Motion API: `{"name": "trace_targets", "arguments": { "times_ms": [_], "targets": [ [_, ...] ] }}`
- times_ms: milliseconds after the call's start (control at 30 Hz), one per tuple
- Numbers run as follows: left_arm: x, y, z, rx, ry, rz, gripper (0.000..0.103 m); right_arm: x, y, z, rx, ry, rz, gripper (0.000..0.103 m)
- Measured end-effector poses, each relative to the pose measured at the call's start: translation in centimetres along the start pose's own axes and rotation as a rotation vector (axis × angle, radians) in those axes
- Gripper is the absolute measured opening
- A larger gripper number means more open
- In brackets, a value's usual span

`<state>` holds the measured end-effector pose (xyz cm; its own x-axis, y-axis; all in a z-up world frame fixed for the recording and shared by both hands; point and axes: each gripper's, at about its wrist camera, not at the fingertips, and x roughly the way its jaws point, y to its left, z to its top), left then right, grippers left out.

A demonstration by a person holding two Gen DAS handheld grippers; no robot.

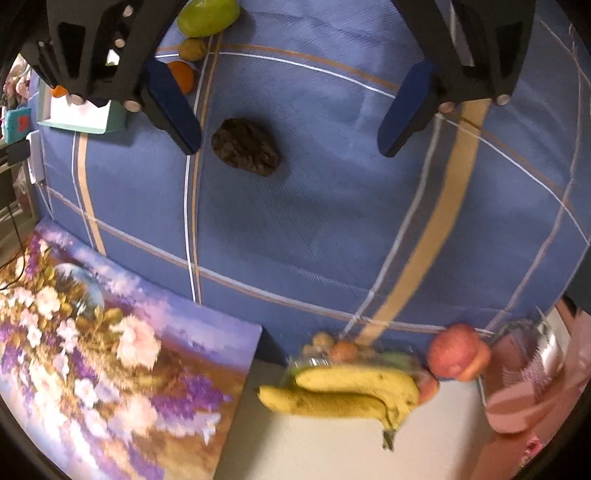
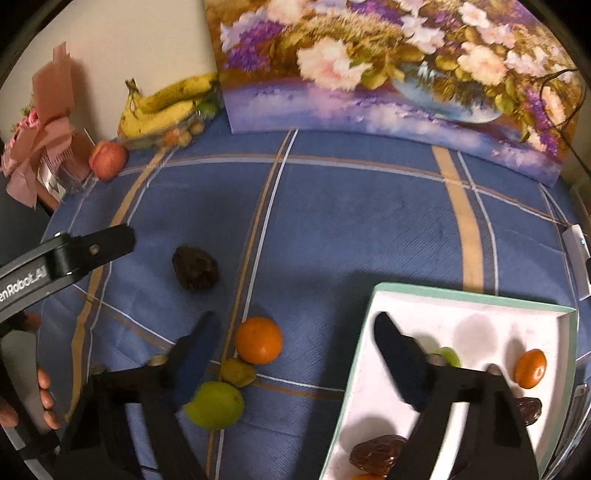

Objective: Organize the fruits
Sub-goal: 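Close the left tool on the dark date while the right tool grasps another orange, then carry the date and the orange toward the white tray with both tools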

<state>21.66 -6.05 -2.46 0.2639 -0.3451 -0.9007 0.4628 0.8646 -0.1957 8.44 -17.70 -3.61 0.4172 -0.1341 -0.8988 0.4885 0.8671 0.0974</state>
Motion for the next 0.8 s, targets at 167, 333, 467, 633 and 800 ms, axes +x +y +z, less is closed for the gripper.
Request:
{"name": "trace_targets", "arguments": {
  "times_ms": [167, 333, 467, 633, 800],
  "targets": [
    [2.4, -0.6, -0.4, 0.002, 0.037, -0.024, 0.092, 1.7, 0.6, -0.3, -0.025, 0.047, 0.002, 0.076],
    [3.5, -1.0, -0.4, 0.011, 0.050, -0.039, 0.084, 2.7, 1.5, -0.5, -0.062, 0.078, -0.001, 0.072],
    [4.2, -0.9, -0.2, 0.002, 0.062, -0.059, 0.080, 3.4, 1.9, -0.8, -0.075, 0.094, 0.003, 0.061],
    [4.5, -0.8, -0.2, -0.022, 0.074, -0.141, 0.054, 3.7, 2.3, -1.2, -0.085, 0.097, 0.026, 0.047],
    [4.2, -1.0, -0.3, -0.013, 0.071, -0.136, 0.053, 3.6, 2.6, -1.5, -0.080, 0.091, 0.049, 0.038]
  ]
}}
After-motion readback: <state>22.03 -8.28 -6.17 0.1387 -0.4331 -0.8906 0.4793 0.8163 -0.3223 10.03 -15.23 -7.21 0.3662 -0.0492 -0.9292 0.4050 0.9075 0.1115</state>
